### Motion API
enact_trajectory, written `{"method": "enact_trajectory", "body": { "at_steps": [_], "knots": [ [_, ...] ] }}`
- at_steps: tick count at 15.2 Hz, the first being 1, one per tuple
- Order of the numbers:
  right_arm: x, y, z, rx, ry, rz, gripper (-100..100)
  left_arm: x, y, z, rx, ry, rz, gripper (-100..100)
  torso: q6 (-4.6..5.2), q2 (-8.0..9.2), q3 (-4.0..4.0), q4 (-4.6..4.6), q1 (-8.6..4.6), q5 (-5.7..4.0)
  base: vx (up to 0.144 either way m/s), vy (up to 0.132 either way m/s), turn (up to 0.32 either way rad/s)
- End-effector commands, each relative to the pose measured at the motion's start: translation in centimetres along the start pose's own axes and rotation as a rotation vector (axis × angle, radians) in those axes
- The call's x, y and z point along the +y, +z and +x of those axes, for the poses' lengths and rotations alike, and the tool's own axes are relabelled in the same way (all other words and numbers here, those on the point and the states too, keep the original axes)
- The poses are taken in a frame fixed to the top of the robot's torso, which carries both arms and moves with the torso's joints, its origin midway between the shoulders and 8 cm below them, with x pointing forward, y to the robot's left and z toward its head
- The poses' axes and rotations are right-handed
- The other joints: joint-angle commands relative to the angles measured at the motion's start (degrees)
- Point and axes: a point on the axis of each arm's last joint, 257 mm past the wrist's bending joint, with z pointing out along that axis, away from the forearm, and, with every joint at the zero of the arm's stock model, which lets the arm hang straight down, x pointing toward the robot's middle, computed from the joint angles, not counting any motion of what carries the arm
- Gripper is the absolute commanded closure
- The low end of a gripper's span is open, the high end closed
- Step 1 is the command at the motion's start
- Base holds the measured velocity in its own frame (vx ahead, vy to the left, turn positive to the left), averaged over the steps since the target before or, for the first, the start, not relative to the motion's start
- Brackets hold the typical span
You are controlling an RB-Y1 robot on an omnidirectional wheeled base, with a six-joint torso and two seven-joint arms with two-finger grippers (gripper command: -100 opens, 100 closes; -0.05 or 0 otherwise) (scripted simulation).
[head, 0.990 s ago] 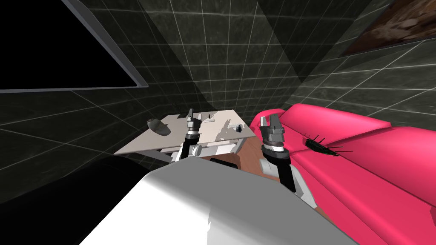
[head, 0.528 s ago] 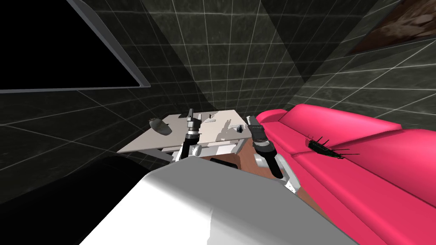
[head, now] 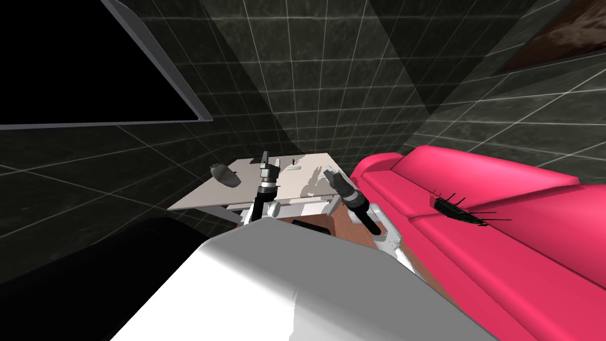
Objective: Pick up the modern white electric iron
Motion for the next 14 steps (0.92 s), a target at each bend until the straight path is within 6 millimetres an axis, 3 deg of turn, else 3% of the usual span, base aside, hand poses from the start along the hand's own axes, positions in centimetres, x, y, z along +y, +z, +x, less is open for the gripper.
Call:
{"method": "enact_trajectory", "body": {
  "at_steps": [1,2,3,5,6,7,8,10,11,13,14],
  "knots": [
    [-0.1,0.7,1.9,0.069,-0.024,-0.031,-100,0.0,0.0,0.0,0.0,0.0,0.0,0,0.0,0.0,0.0,0.0,0.0,0.0,0.006,0.005,0.038],
    [0.0,0.8,1.8,0.069,-0.026,-0.036,-100,0.0,0.0,0.0,0.0,0.0,0.0,0,0.0,0.0,0.0,0.0,0.0,0.0,0.004,0.002,0.012],
    [-0.3,0.6,4.3,0.148,-0.023,-0.054,-100,0.0,0.0,0.0,0.0,0.0,0.0,0,0.0,0.0,0.0,0.0,0.0,0.0,0.006,0.005,0.033],
    [0.0,1.2,4.2,0.159,-0.048,-0.072,-100,0.0,0.0,0.0,0.0,0.0,0.0,0,0.0,0.0,0.0,0.0,0.0,0.0,0.005,0.004,0.03],
    [-0.4,0.8,6.7,0.241,-0.049,-0.091,-100,0.0,0.0,0.0,0.0,0.0,0.0,0,0.01,0.0,0.0,0.0,0.0,0.0,0.006,0.006,0.036],
    [-0.2,1.3,6.6,0.251,-0.073,-0.107,-100,0.0,0.0,0.0,0.0,0.0,0.0,0,0.0,0.0,0.0,0.0,0.01,0.0,0.006,0.007,0.045],
    [-0.3,0.5,8.9,0.325,-0.059,-0.123,-100,0.0,0.0,0.0,0.0,0.0,0.0,0,0.0,0.0,0.0,0.0,0.01,0.0,0.008,0.008,0.068],
    [-0.5,1.1,9.0,0.346,-0.1,-0.14,-100,0.0,0.0,0.0,0.0,0.0,0.0,0,0.0,-0.01,-0.01,0.0,0.0,0.0,0.007,0.004,0.028],
    [-0.9,0.1,11.4,0.427,-0.09,-0.152,-100,0.0,0.0,0.0,0.0,0.0,0.0,0,0.01,0.0,0.0,0.0,0.0,0.0,0.007,0.006,0.039],
    [-1.0,0.7,11.3,0.443,-0.13,-0.171,-100,0.0,0.0,0.0,0.0,0.0,0.0,0,0.0,-0.01,-0.01,0.0,0.0,0.0,0.006,0.005,0.028],
    [-1.7,-0.5,13.3,0.523,-0.122,-0.179,-100,0.0,0.0,0.0,0.0,0.0,0.0,0,0.01,0.0,0.0,0.0,0.0,0.0,0.006,0.005,0.045]
  ]
}}
